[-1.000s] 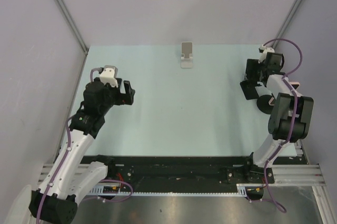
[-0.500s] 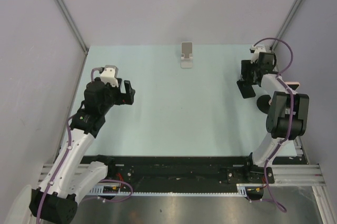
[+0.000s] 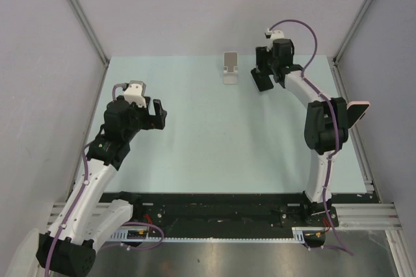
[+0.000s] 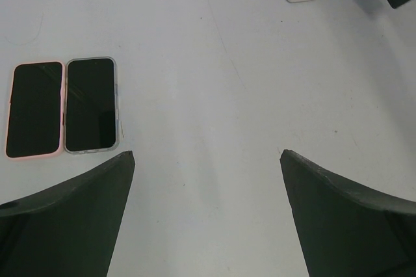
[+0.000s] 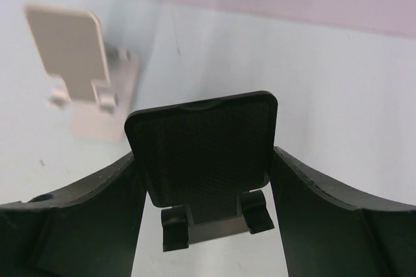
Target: Remove the phone from the phone stand
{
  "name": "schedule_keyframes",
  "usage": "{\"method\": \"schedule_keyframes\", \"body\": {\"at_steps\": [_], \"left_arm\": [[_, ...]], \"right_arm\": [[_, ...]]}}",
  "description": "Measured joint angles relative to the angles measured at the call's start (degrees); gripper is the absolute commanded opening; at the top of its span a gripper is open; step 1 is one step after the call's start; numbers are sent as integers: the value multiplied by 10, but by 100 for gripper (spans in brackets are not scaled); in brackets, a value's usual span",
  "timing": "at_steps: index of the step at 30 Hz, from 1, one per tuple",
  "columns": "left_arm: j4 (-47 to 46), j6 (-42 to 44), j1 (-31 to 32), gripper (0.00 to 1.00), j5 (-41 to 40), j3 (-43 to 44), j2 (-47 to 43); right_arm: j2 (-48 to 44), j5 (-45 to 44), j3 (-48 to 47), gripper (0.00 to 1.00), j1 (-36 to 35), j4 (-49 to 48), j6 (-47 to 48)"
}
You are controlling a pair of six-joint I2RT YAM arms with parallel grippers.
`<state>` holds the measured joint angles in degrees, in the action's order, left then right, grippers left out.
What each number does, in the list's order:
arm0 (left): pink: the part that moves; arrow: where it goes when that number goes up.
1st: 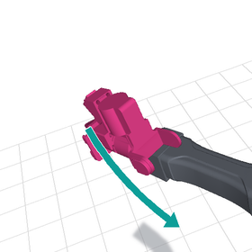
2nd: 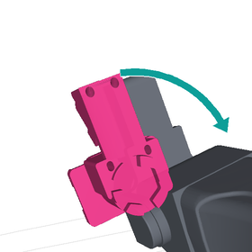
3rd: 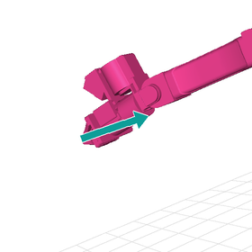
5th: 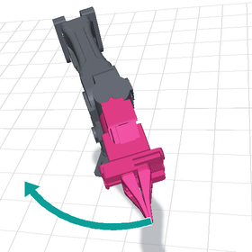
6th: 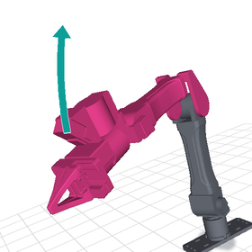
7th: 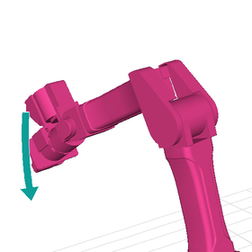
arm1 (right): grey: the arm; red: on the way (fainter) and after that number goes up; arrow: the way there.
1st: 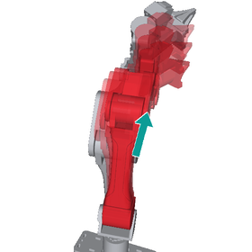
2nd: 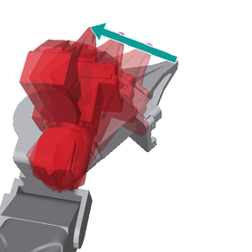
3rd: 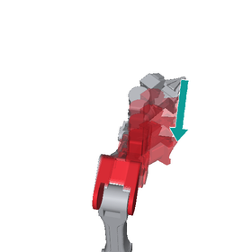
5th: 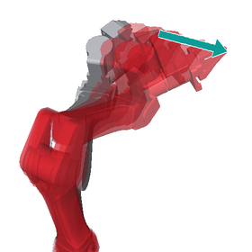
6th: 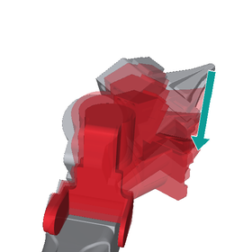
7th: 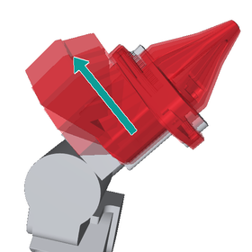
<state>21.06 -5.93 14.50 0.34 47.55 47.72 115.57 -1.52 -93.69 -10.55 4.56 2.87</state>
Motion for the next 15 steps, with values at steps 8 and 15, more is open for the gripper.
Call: {"method": "schedule_keyframes", "body": {"at_steps": [8,15], "left_arm": [[-1,0,0,100,-1,-5,1],[-2,0,0,100,-1,-7,7]], "right_arm": [[147,-101,-211,0,-66,24,-57],[228,-175,-286,0,-90,50,-109]]}}
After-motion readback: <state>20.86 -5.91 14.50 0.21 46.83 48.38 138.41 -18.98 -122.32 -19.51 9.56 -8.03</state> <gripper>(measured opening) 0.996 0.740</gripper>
